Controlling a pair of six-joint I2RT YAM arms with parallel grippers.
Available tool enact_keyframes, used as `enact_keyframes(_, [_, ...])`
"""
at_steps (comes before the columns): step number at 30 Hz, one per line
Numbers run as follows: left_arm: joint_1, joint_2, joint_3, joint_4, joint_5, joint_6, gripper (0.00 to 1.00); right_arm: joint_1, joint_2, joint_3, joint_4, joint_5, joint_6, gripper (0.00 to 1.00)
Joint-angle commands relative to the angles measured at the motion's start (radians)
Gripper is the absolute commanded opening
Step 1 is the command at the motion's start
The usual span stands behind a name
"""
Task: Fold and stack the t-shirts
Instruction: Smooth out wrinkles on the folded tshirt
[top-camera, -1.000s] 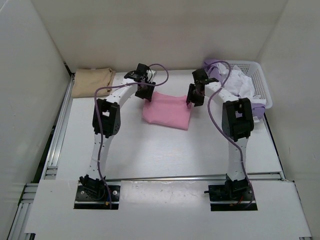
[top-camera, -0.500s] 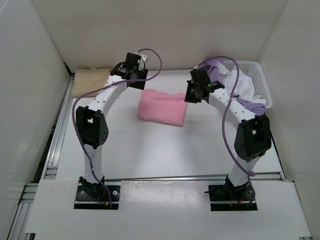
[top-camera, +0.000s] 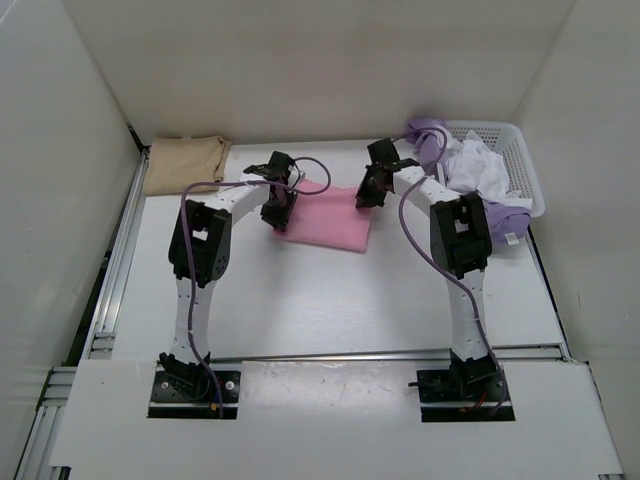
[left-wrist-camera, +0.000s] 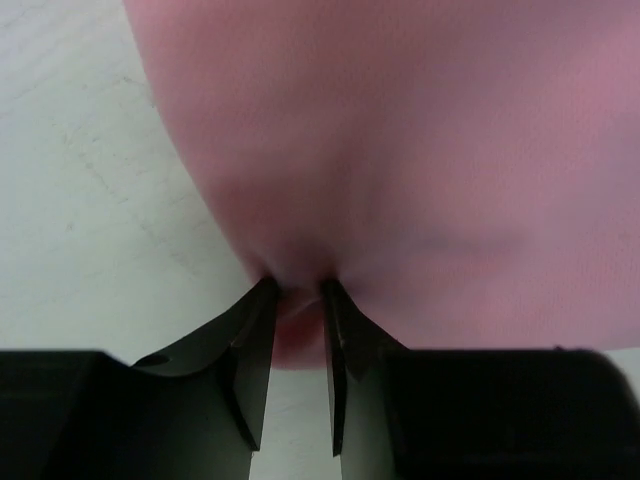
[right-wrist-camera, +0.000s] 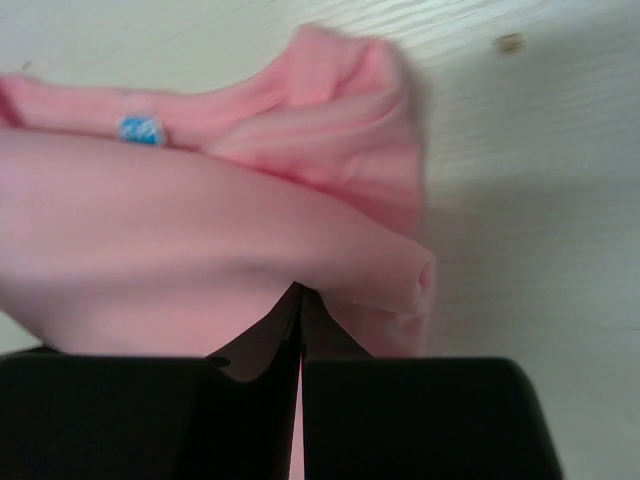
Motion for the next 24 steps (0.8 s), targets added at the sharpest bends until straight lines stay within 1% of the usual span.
enact_keyframes(1, [0.011,0.007,0.026,0.001,0.018,-0.001,0.37,-0.035,0.021,0.062,0.019,0.036,0.097,0.00])
enact_keyframes(3, [0.020,0.017,0.026,0.001,0.018,-0.001,0.37,-0.045,0.050,0.097,0.019,0.036,0.110,0.00])
enact_keyframes(5, [0.031,0.017,0.014,0.001,0.048,-0.001,0.37,-0.045,0.068,0.137,0.000,0.020,0.094,0.00])
enact_keyframes(10, [0.031,-0.070,-0.023,0.001,0.087,-0.001,0.44,-0.054,0.093,0.189,-0.022,-0.002,0.050,0.00])
enact_keyframes(11, [0.031,-0.107,-0.023,-0.011,0.097,-0.001,0.48,-0.055,0.093,0.215,-0.022,-0.016,0.050,0.00])
enact_keyframes(13, [0.040,-0.149,-0.002,-0.025,0.097,-0.001,0.54,-0.055,0.079,0.241,-0.034,-0.054,-0.004,0.00])
enact_keyframes(14, [0.040,-0.190,-0.002,-0.025,0.111,-0.001,0.62,-0.055,0.066,0.254,-0.043,-0.071,-0.021,0.03])
enact_keyframes(15, [0.052,-0.207,0.013,-0.025,0.123,-0.001,0.67,-0.055,0.049,0.254,-0.043,-0.083,-0.034,0.05])
enact_keyframes(17, [0.063,-0.216,0.058,-0.025,0.133,-0.001,0.71,-0.055,-0.026,0.217,-0.043,-0.095,-0.062,0.09])
enact_keyframes(18, [0.074,-0.216,0.075,-0.025,0.133,-0.001,0.71,-0.055,-0.080,0.202,-0.054,-0.095,-0.062,0.09])
enact_keyframes(19, [0.074,-0.195,0.107,-0.025,0.133,-0.001,0.71,-0.055,-0.103,0.188,-0.068,-0.064,-0.062,0.10])
enact_keyframes(20, [0.090,-0.154,0.125,-0.025,0.133,-0.001,0.71,-0.055,-0.126,0.170,-0.082,-0.063,-0.073,0.13])
enact_keyframes(21, [0.100,-0.131,0.139,-0.025,0.133,-0.001,0.71,-0.055,-0.164,0.124,-0.102,-0.063,-0.073,0.18])
enact_keyframes(23, [0.127,-0.062,0.176,-0.025,0.162,-0.001,0.76,-0.055,-0.194,0.071,-0.120,-0.063,-0.093,0.32])
enact_keyframes(24, [0.136,-0.042,0.185,-0.039,0.194,-0.001,0.78,-0.055,-0.206,0.017,-0.129,-0.078,-0.093,0.36])
